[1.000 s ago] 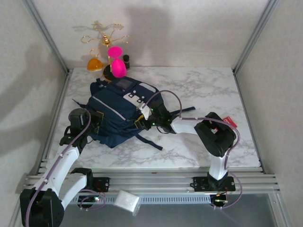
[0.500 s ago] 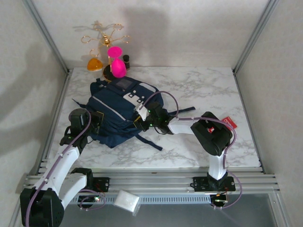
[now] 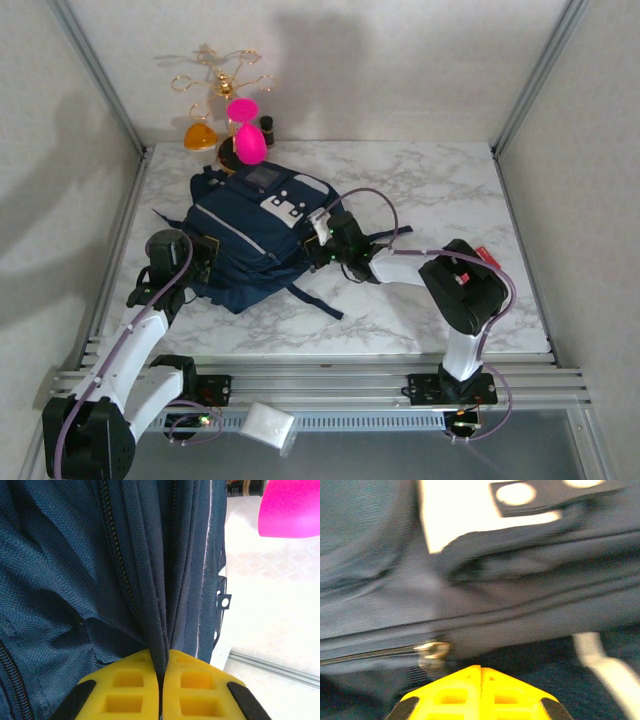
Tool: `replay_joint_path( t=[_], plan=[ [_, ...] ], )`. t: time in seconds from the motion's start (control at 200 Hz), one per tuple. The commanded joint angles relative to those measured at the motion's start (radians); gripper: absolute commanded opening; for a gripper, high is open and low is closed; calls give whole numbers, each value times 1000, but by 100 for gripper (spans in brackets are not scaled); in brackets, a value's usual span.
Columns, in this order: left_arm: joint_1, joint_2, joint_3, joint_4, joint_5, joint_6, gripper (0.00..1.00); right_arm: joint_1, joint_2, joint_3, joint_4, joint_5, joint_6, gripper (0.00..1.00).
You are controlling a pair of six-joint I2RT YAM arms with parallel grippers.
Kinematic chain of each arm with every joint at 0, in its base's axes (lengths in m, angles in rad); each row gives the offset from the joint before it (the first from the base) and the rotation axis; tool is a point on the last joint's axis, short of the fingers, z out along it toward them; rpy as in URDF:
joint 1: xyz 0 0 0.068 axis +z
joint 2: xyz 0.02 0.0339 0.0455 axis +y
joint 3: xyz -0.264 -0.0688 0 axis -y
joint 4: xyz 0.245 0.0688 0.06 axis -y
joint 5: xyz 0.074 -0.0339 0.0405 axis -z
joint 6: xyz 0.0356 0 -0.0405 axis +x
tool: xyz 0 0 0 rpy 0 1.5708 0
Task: Pack the student bag
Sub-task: Zip the student bag at the center of the table, then unzip the student bag at the center of the table.
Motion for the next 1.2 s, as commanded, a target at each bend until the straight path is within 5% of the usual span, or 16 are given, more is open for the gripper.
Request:
replay_joint_path(
  t=[0.0,0.115,0.18,0.265,0.416,0.586,0.791,1.191],
  plan=[
    [15,-4,40,66,-80,16,0,-25,-39,-10,-8,36,27,0],
    [12,5,39,76,-58,18,0,-15,-67,-20,-2,-63,14,0],
    [13,5,43,77,-43,36,0,-17,-98,-27,-10,-100,36,10],
    [11,6,67,31,-46,97,26,-19,-143,-32,-30,-113,93,26],
    [7,-10,127,-130,-135,241,44,-23,-155,36,-139,-192,239,39],
    [-21,-35,161,-202,-186,325,48,2,-102,156,-249,-231,492,45],
    [-175,11,255,-291,-294,383,52,33,-24,280,-351,-229,693,55],
    [-351,127,265,-260,-282,393,51,44,183,563,-571,-140,659,46]
  ],
)
